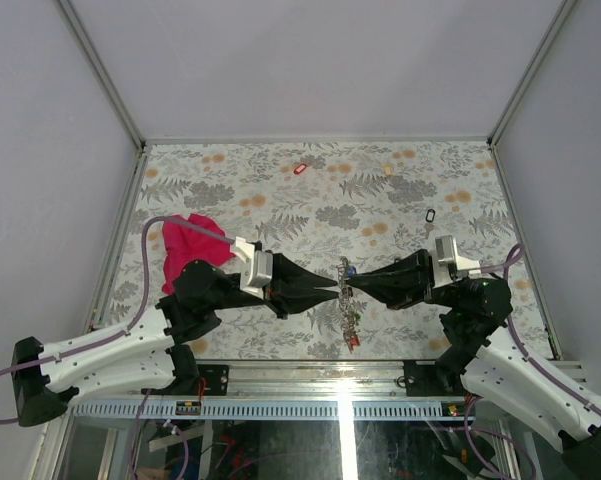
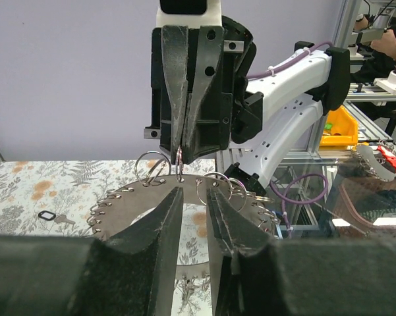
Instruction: Put the keys on the keyring
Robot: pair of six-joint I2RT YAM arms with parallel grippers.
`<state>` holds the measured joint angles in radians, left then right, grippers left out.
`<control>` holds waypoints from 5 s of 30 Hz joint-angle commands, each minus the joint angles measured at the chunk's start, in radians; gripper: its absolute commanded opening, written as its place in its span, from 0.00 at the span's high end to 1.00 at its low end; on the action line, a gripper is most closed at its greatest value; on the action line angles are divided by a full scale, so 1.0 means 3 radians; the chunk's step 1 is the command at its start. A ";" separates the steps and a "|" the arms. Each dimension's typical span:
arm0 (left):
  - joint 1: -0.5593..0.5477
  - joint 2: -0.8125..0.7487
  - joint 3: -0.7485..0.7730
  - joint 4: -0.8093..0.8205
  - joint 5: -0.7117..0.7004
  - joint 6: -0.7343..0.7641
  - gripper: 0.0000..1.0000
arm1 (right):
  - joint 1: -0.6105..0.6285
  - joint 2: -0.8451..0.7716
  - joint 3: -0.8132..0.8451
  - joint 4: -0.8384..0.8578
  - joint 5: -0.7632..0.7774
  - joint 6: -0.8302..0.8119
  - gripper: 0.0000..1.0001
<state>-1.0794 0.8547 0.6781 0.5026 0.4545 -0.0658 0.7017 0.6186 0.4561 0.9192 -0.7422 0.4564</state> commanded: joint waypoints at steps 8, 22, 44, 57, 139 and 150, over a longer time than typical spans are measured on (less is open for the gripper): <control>-0.0016 0.0058 0.0127 0.0457 -0.0067 0.0036 0.76 | 0.0018 -0.0027 0.0055 0.0498 0.0031 0.0133 1.00; -0.0018 0.0220 0.0222 0.0516 -0.0004 -0.0016 0.71 | 0.0018 -0.0010 0.0050 0.0519 -0.0010 0.0146 1.00; -0.0018 0.0239 0.0458 -0.0081 -0.0068 0.0167 1.00 | 0.0018 -0.0173 0.0102 0.0024 -0.0062 -0.0135 0.85; -0.0021 0.0367 0.1498 -0.2861 -0.0248 0.0763 1.00 | 0.0016 -0.0987 0.0379 -0.2158 0.0536 -0.1387 0.64; -0.0490 0.1063 0.2133 -0.3760 -0.0890 0.1135 1.00 | 0.0018 -0.0087 0.0363 -0.2109 -0.0503 -0.1827 0.70; -0.0516 0.1141 0.2166 -0.3759 -0.0928 0.1140 1.00 | 0.0018 -0.0030 0.0331 -0.1908 -0.0590 -0.1639 0.72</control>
<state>-1.2247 1.1946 1.3151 -0.7177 0.1787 0.2604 0.7017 0.6048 0.5079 0.2623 -0.8848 -0.0677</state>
